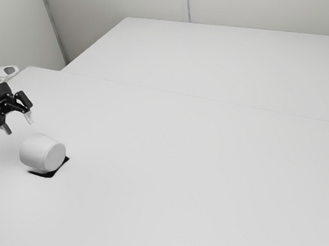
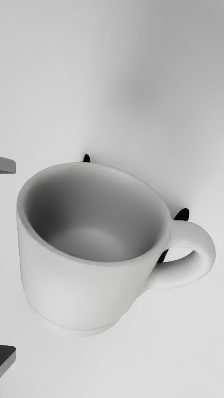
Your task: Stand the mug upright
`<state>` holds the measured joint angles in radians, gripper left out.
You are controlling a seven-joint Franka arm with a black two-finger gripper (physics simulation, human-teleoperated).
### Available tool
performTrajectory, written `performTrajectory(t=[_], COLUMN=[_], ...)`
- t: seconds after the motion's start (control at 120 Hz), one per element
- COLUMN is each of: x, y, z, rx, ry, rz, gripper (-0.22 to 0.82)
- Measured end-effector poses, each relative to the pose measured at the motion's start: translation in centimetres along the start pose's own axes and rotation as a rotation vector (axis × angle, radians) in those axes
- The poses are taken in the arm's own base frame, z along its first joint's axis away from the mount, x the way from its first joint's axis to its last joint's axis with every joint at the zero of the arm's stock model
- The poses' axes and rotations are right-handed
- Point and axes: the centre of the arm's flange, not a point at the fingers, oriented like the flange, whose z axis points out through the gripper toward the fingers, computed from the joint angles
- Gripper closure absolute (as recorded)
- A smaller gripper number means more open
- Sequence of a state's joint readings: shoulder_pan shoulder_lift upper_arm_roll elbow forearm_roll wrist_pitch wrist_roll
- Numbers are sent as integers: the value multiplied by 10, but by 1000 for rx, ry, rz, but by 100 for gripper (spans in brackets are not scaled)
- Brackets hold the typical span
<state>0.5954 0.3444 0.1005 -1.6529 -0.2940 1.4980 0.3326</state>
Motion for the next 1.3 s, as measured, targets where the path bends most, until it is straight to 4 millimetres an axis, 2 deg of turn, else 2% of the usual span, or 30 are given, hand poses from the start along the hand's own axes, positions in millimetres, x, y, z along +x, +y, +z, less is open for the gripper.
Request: performTrajectory(t=[0.075,0.283,0.583,0.758,0.925,1.142,1.3], x=[10,31,32,36,39,39,37], y=[-4,-8,-16,-19,-17,-14,-10], z=[11,22,33,48,55,56,55], rx=[-27,-85,-172,-203,-222,-233,-237], ry=[-13,-5,6,-9,-13,-18,-27], rz=[31,111,165,184,205,201,192], gripper=[0,0,0,0,1,40,55])
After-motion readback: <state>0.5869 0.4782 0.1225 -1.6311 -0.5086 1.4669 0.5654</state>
